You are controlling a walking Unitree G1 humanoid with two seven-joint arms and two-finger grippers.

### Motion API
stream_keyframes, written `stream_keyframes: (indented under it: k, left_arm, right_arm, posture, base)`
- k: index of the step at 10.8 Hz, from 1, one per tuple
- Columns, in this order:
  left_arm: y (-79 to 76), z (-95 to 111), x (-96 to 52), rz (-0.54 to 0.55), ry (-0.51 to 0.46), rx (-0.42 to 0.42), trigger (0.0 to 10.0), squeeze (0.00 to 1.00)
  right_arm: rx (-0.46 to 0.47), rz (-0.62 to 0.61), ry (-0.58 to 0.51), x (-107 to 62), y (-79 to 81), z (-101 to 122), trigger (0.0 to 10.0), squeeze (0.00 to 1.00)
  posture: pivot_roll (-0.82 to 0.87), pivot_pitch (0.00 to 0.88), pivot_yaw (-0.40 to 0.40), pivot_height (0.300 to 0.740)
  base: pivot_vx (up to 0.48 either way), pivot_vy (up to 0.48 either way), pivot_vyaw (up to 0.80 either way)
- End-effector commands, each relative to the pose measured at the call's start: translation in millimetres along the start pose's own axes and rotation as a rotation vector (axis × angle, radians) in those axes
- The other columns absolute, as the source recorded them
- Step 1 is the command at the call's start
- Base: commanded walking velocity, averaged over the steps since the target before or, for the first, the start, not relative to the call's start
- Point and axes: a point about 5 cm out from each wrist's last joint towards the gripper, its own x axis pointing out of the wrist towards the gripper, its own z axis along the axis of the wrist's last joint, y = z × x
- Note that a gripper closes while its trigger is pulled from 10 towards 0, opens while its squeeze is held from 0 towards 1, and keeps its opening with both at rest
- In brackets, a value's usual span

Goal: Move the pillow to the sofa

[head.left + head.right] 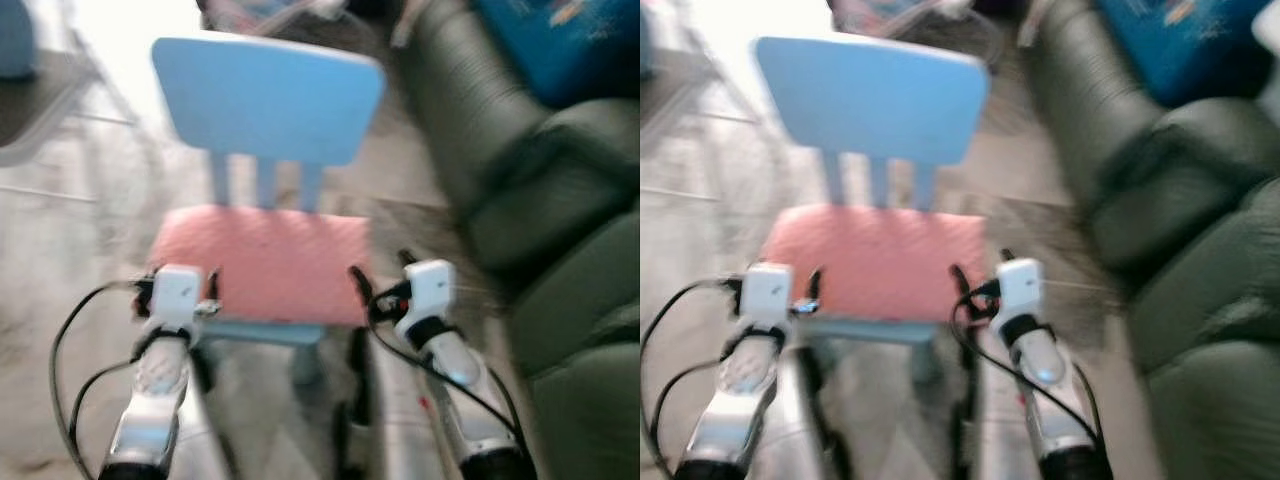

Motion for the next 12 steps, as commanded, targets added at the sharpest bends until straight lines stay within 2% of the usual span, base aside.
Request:
stream_keyframes:
  k: [1, 2, 3, 5, 6, 7, 8, 9, 10, 11, 12]
  left_arm:
    - [-0.4, -0.9, -1.3, -0.001, 0.02, 0.017, 10.0, 0.0]
    - [7.0, -6.4, -0.8, 0.003, 0.065, 0.025, 10.0, 0.0]
    - [14.4, -7.7, 2.4, 0.004, 0.079, 0.014, 10.0, 0.0]
    - [28.3, 0.9, 12.1, 0.006, 0.073, 0.035, 10.0, 0.0]
    - [31.6, 7.7, 17.3, -0.002, 0.068, 0.013, 10.0, 0.0]
    - [34.0, 13.5, 22.5, -0.01, 0.06, 0.003, 10.0, 1.0]
    - [37.2, 28.2, 32.6, -0.004, 0.012, 0.024, 10.0, 1.0]
    - [40.8, 39.0, 40.2, 0.02, -0.021, 0.046, 10.0, 1.0]
    - [45.8, 50.0, 45.0, 0.06, -0.043, 0.055, 10.0, 1.0]
    - [49.1, 63.4, 47.4, 0.076, -0.07, 0.053, 10.0, 1.0]
    - [47.9, 63.2, 52.3, 0.077, -0.049, 0.065, 10.0, 0.0]
  right_arm:
    - [0.003, -0.016, 0.027, -7.2, -5.8, -2.8, 10.0, 0.0]
    - [0.024, -0.003, 0.041, -9.6, -2.9, -3.1, 10.0, 0.0]
    - [0.042, 0.014, 0.07, -8.6, 0.1, -3.5, 10.0, 0.0]
    - [0.076, 0.054, 0.111, -1.1, 8.4, -0.4, 10.0, 0.0]
    - [0.081, 0.07, 0.109, 2.9, 10.6, 3.8, 10.0, 0.0]
    - [0.091, 0.081, 0.107, 6.3, 11.3, 6.5, 10.0, 0.0]
    - [0.09, 0.106, 0.09, 13.7, 11.2, 13.2, 10.0, 1.0]
    - [0.086, 0.111, 0.075, 20.7, 9.3, 19.4, 10.0, 1.0]
    - [0.05, 0.094, 0.065, 28.0, 5.3, 25.0, 10.0, 0.61]
    - [0.032, 0.1, 0.046, 34.4, 2.2, 32.8, 10.0, 0.0]
    - [0.023, 0.081, 0.065, 42.4, -3.2, 32.4, 10.0, 0.0]
  posture:
    - [-0.01, 0.209, -0.081, 0.464]
    - [-0.01, 0.232, -0.085, 0.445]
    - [-0.01, 0.26, -0.087, 0.445]
    - [-0.02, 0.314, -0.078, 0.445]
    - [-0.03, 0.36, -0.074, 0.445]
    - [-0.03, 0.39, -0.075, 0.445]
    - [-0.04, 0.427, -0.078, 0.445]
    - [-0.05, 0.451, -0.078, 0.445]
    - [-0.05, 0.46, -0.077, 0.445]
    - [-0.04, 0.469, -0.076, 0.445]
    - [-0.03, 0.484, -0.078, 0.445]
  base:
    - [0.0, 0.0, 0.0]
    - [0.0, 0.0, 0.0]
    - [0.0, 0.0, 0.0]
    - [0.0, 0.0, 0.0]
    - [0.0, 0.0, 0.0]
    - [0.0, 0.0, 0.0]
    - [0.0, 0.0, 0.0]
    - [0.0, 0.0, 0.0]
    - [0.0, 0.0, 0.0]
    - [0.0, 0.0, 0.0]
    - [0.0, 0.0, 0.0]
